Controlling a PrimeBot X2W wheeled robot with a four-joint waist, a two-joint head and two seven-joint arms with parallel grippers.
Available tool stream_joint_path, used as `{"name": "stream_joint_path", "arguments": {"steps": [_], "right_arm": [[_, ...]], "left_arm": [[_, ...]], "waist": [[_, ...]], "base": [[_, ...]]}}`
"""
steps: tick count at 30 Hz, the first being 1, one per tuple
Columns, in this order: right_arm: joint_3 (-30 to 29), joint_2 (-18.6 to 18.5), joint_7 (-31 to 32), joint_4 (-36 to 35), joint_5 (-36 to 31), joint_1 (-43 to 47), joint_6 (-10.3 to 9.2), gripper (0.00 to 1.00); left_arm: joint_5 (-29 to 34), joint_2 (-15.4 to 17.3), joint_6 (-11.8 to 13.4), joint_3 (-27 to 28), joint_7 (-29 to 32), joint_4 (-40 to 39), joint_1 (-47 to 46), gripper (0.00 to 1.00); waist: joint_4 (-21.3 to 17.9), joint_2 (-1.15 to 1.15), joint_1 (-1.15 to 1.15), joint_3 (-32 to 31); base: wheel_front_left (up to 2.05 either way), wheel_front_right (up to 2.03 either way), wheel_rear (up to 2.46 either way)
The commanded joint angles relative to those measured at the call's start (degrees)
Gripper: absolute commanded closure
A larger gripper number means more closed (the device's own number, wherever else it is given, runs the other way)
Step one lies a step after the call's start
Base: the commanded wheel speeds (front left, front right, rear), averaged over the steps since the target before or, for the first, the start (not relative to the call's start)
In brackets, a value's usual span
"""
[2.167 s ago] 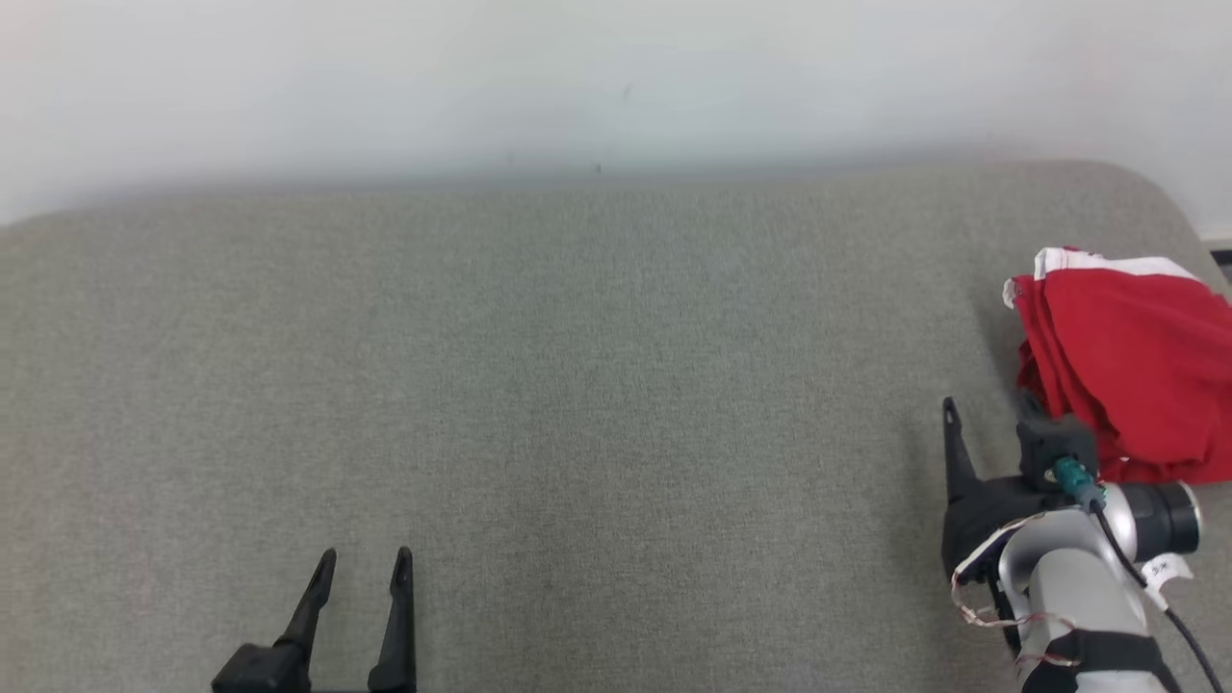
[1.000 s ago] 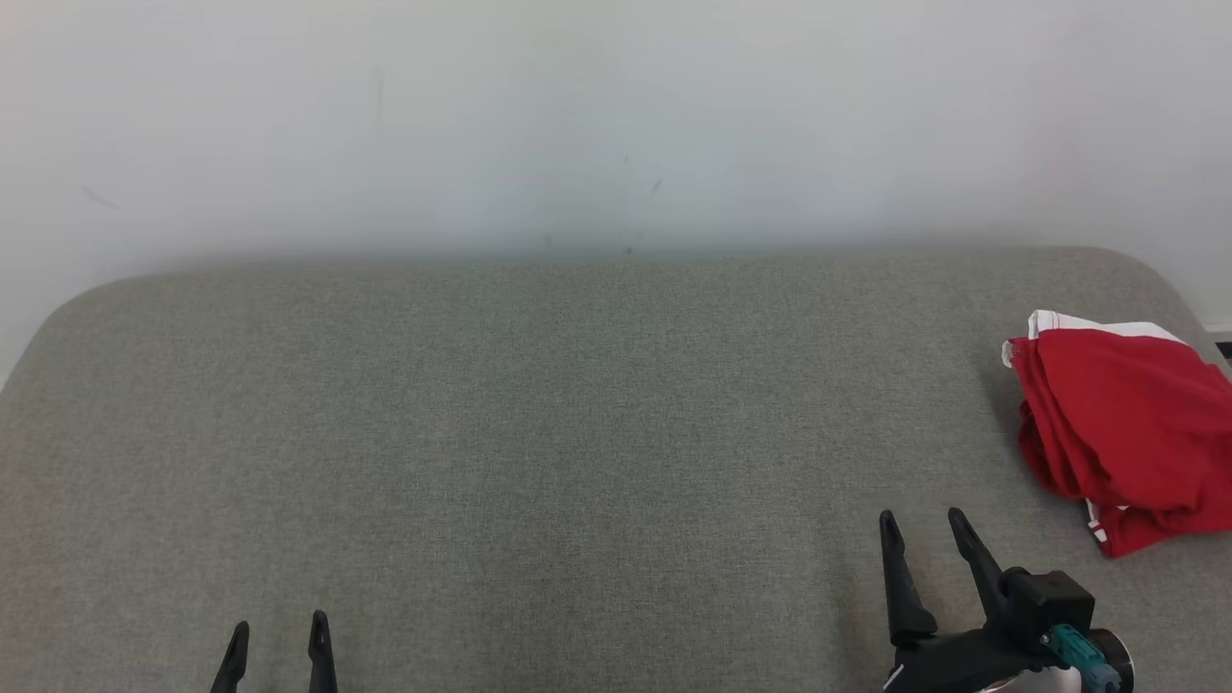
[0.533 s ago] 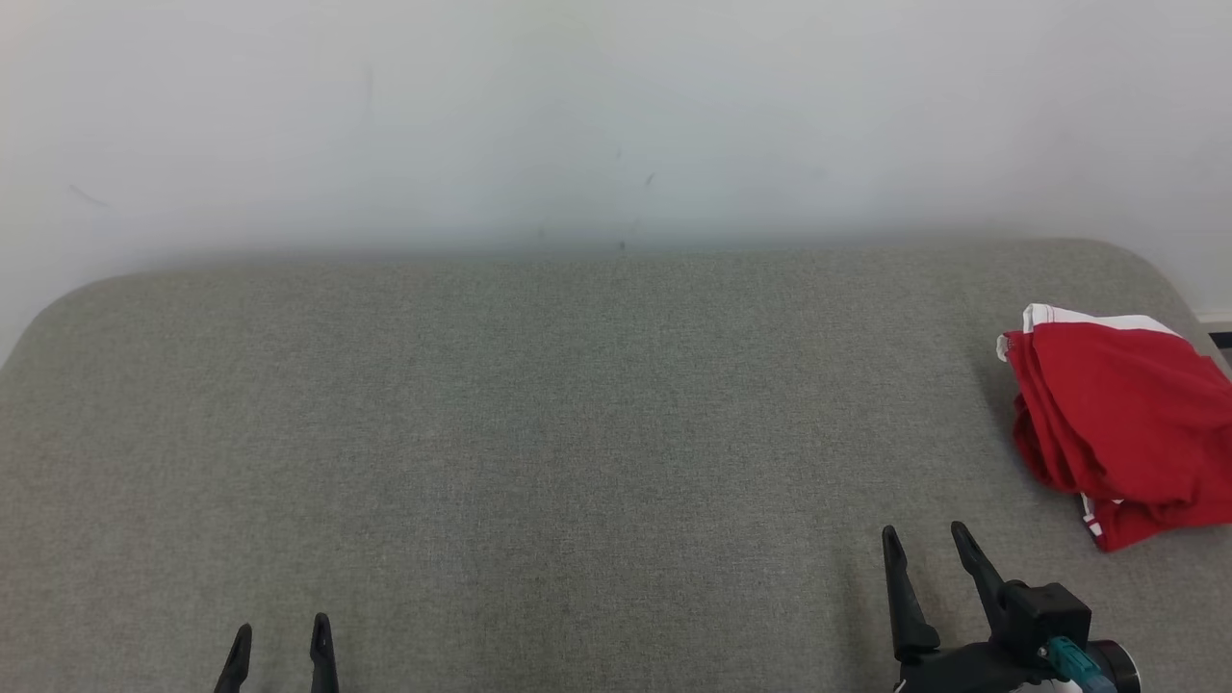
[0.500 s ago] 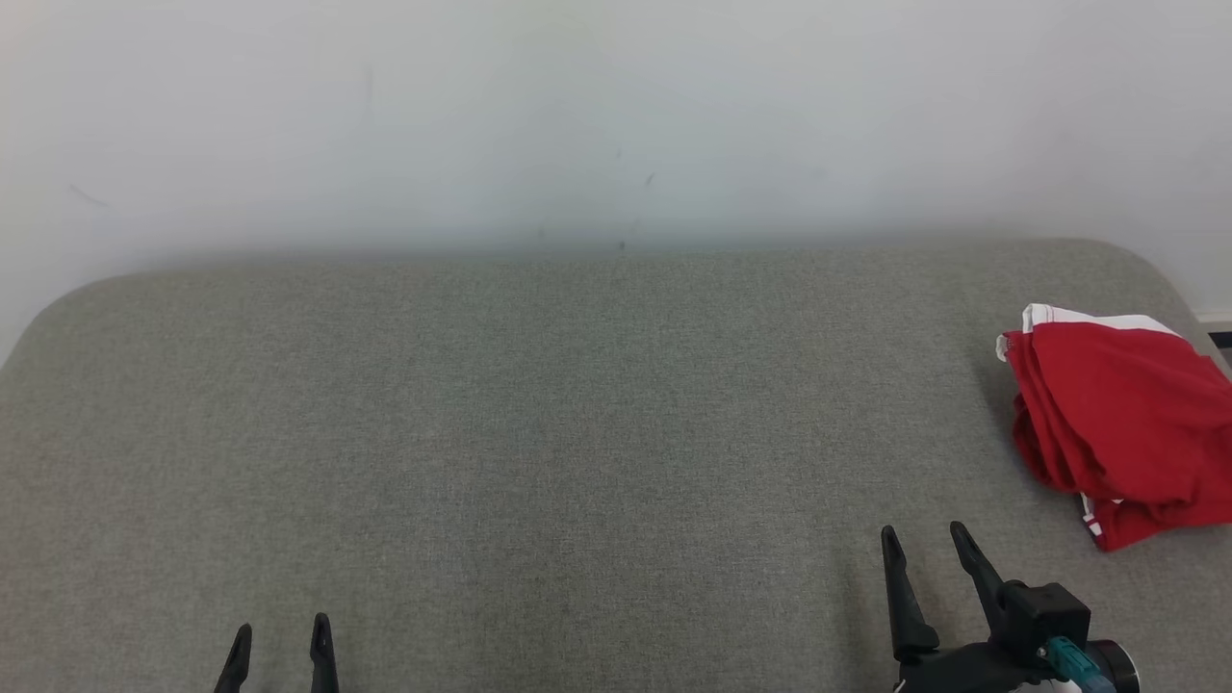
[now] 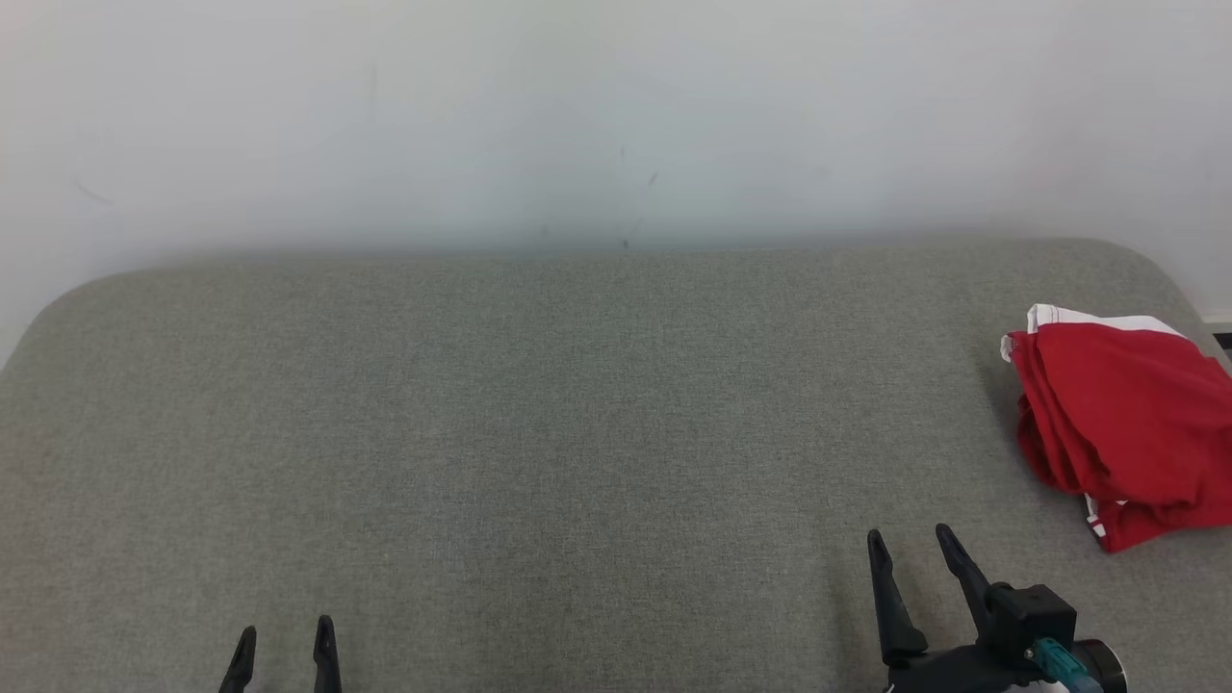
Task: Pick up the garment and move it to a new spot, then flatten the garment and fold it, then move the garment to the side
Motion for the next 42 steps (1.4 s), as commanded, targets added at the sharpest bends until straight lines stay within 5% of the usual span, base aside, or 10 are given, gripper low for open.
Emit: {"name": "stream_joint_path", "arguments": {"steps": [1,40,41,42], "right_arm": [[0.3,0.1,-0.2,0.1,0.3,-0.1,0.00,0.00],[1.6,0.0,-0.1,0.0,1.4,-0.7,0.00,0.00],[1.5,0.0,0.1,0.8,1.8,0.6,0.00,1.00],[1.4,0.0,0.1,1.2,1.9,0.7,0.00,1.00]], "left_arm": [[0.0,0.0,-0.1,0.2,-0.2,0.1,0.4,0.00],[-0.6,0.0,0.0,0.1,0.0,0.7,-0.6,0.00],[-0.4,-0.2,0.0,-0.1,0.0,1.4,0.1,1.00],[-0.5,-0.2,0.0,0.0,0.1,1.8,0.1,1.00]], "waist": [[-0.1,0.00,0.00,0.0],[0.4,0.00,0.00,0.6],[0.4,0.00,0.00,0.6],[0.4,0.00,0.00,0.6]], "base": [[0.00,0.00,0.00],[0.00,0.00,0.00],[0.00,0.00,0.00],[0.00,0.00,0.00]]}}
